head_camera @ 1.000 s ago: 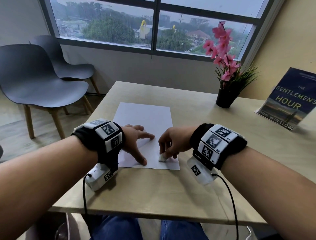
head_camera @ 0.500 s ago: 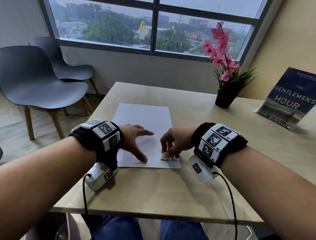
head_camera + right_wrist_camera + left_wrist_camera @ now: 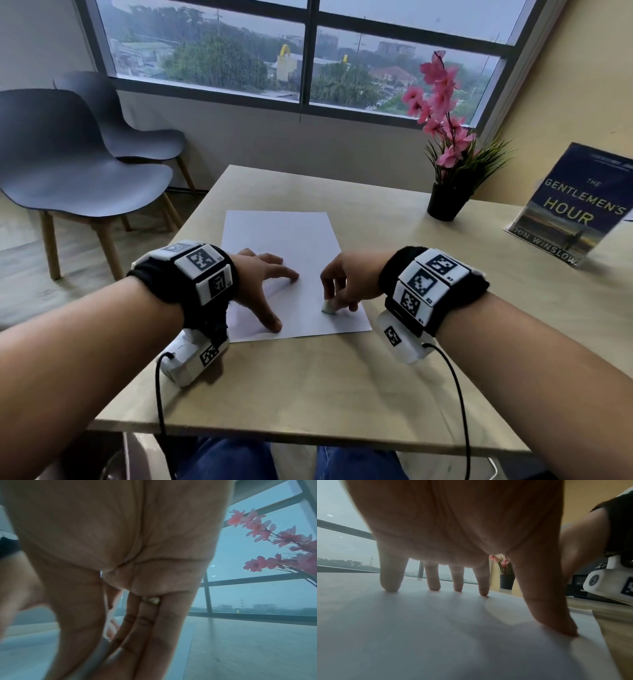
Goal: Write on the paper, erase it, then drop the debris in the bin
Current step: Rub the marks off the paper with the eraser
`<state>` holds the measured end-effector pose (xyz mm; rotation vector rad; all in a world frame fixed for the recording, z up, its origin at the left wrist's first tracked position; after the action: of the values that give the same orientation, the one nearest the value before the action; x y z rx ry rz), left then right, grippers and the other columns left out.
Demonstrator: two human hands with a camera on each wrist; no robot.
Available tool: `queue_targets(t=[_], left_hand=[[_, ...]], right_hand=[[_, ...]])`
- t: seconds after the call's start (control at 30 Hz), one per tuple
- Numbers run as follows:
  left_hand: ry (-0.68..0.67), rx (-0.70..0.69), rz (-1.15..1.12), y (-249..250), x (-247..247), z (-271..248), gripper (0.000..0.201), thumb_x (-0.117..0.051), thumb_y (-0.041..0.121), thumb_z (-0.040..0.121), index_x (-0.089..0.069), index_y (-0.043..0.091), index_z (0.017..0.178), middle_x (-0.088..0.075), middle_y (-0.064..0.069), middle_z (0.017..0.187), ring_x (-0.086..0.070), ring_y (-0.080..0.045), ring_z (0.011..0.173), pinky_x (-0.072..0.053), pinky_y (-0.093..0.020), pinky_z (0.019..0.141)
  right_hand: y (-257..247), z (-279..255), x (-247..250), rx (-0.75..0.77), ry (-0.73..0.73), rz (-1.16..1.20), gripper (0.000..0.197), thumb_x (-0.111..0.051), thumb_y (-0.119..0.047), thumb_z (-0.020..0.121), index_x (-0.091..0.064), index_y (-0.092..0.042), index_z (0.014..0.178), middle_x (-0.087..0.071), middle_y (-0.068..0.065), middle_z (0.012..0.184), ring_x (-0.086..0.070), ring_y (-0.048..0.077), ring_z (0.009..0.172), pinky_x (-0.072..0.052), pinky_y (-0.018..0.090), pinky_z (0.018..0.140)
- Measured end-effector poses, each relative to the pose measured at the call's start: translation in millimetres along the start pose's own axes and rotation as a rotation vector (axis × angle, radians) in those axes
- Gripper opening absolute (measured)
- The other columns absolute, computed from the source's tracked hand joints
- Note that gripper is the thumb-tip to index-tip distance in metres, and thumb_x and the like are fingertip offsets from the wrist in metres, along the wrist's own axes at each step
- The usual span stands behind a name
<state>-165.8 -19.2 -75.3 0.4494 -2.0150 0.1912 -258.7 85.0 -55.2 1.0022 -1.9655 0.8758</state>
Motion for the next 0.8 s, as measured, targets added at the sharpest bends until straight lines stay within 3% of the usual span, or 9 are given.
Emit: queue_targets(t=[0.1, 0.2, 0.3, 0.47, 0.57, 0.67, 0.8], left_hand=[[-0.008, -0.005, 0.008, 1, -1, -1, 0.098, -0.072, 0.066, 0.063, -0.015, 0.056, 0.142, -0.003, 0.021, 0.157, -0.009, -0.02, 0.145, -0.022, -0.046, 0.117], [-0.017, -0.003, 0.012, 0, -1, -2, 0.098, -0.07, 0.067, 0.064, -0.013, 0.056, 0.142, -0.001, 0.021, 0.157, -0.007, -0.019, 0.145, -0.021, -0.047, 0.117], [-0.016, 0.002, 0.008, 0, -1, -3, 0.098, -0.07, 0.067, 0.064, -0.013, 0.055, 0.143, -0.001, 0.021, 0.157, -0.006, -0.019, 0.146, -0.02, -0.047, 0.118], [-0.009, -0.004, -0.007, 0, -1, -2, 0.098, -0.071, 0.066, 0.064, -0.014, 0.056, 0.142, -0.002, 0.022, 0.157, -0.006, -0.019, 0.146, -0.02, -0.046, 0.118], [-0.001, -0.007, -0.007, 0, 0, -2, 0.098, -0.072, 0.066, 0.063, -0.015, 0.055, 0.142, -0.003, 0.021, 0.157, -0.006, -0.02, 0.145, -0.019, -0.046, 0.118], [-0.001, -0.005, -0.005, 0, 0, -2, 0.098, -0.072, 0.065, 0.064, -0.015, 0.055, 0.142, -0.003, 0.02, 0.158, -0.007, -0.02, 0.145, -0.019, -0.046, 0.118], [0.008, -0.011, 0.002, 2, 0, -3, 0.097, -0.072, 0.064, 0.065, -0.015, 0.054, 0.143, -0.004, 0.018, 0.158, -0.007, -0.02, 0.145, -0.018, -0.045, 0.119]], right_hand=[[-4, -8, -7, 0.029, -0.073, -0.016, 0.022, -0.072, -0.032, 0.082, -0.069, -0.015, 0.096, -0.071, -0.004, 0.076, -0.063, 0.011, 0.071, -0.051, 0.026, 0.078], [-2, 3, 1, 0.019, 0.004, 0.008, 0.016, -0.07, -0.028, 0.083, -0.066, -0.017, 0.095, -0.075, 0.005, 0.092, -0.064, 0.012, 0.073, -0.052, 0.031, 0.084], [-1, 9, 5, -0.011, 0.047, 0.014, 0.017, -0.071, -0.034, 0.082, -0.064, -0.021, 0.09, -0.076, 0.006, 0.093, -0.064, 0.011, 0.071, -0.053, 0.034, 0.086], [-10, -6, -10, 0.046, -0.093, 0.01, 0.025, -0.073, -0.035, 0.082, -0.069, -0.015, 0.096, -0.073, 0.002, 0.084, -0.063, 0.011, 0.072, -0.051, 0.027, 0.079], [-9, 3, 0, 0.03, -0.026, 0.005, 0.021, -0.071, -0.032, 0.083, -0.067, -0.017, 0.097, -0.075, 0.005, 0.095, -0.064, 0.012, 0.075, -0.051, 0.028, 0.082], [-5, 12, 7, -0.004, 0.058, 0.035, 0.018, -0.071, -0.034, 0.083, -0.063, -0.02, 0.09, -0.075, 0.008, 0.095, -0.064, 0.013, 0.073, -0.053, 0.034, 0.086], [-15, 0, -10, 0.065, -0.059, 0.056, 0.019, -0.073, -0.035, 0.082, -0.065, -0.019, 0.089, -0.074, 0.003, 0.091, -0.065, 0.011, 0.068, -0.054, 0.029, 0.081]])
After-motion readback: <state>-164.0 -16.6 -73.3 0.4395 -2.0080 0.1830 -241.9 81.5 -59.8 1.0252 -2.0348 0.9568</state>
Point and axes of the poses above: each hand's wrist, its own z-axis towards the middle knuckle, its own x-axis out of the back of the hand, y = z × x, the point moved 8 cm from there along z, towards the middle knuckle
